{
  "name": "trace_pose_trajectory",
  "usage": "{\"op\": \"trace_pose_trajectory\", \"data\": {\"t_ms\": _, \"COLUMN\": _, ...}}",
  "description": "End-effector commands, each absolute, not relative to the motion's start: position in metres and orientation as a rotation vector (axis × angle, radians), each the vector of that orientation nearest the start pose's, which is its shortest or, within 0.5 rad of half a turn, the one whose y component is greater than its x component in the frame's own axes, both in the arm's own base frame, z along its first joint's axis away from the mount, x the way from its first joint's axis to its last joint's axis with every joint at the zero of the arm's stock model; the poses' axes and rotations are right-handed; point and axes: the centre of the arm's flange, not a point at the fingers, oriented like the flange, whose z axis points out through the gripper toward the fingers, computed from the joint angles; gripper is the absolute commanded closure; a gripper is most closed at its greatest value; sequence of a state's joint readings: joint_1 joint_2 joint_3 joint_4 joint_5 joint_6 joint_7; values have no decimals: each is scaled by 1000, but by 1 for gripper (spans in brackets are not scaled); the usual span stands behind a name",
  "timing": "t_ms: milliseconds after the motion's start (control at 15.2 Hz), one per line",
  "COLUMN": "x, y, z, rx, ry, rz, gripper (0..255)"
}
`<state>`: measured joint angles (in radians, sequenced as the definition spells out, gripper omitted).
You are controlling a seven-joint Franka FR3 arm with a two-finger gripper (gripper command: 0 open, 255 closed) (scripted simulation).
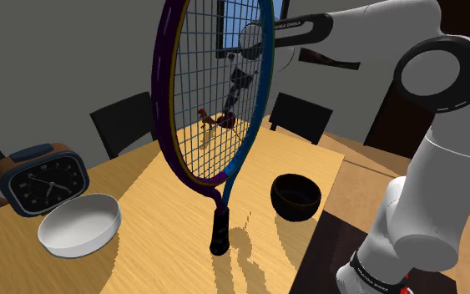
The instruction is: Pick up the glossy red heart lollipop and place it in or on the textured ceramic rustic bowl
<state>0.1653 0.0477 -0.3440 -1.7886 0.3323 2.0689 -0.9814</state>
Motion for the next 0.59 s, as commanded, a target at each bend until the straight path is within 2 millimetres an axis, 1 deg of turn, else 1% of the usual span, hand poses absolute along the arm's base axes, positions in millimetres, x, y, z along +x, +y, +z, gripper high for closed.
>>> {"op": "trace_pose_trajectory", "data": {"t_ms": 0, "x": 594, "y": -86, "z": 554, "rx": -2807, "ry": -993, "rz": -536, "gripper": 255}}
{"op": "trace_pose_trajectory", "data": {"t_ms": 396, "x": 594, "y": -86, "z": 586, "rx": -2807, "ry": -993, "rz": -536, "gripper": 255}}
{"op": "trace_pose_trajectory", "data": {"t_ms": 528, "x": 568, "y": -87, "z": 592, "rx": -2807, "ry": -993, "rz": -536, "gripper": 255}}
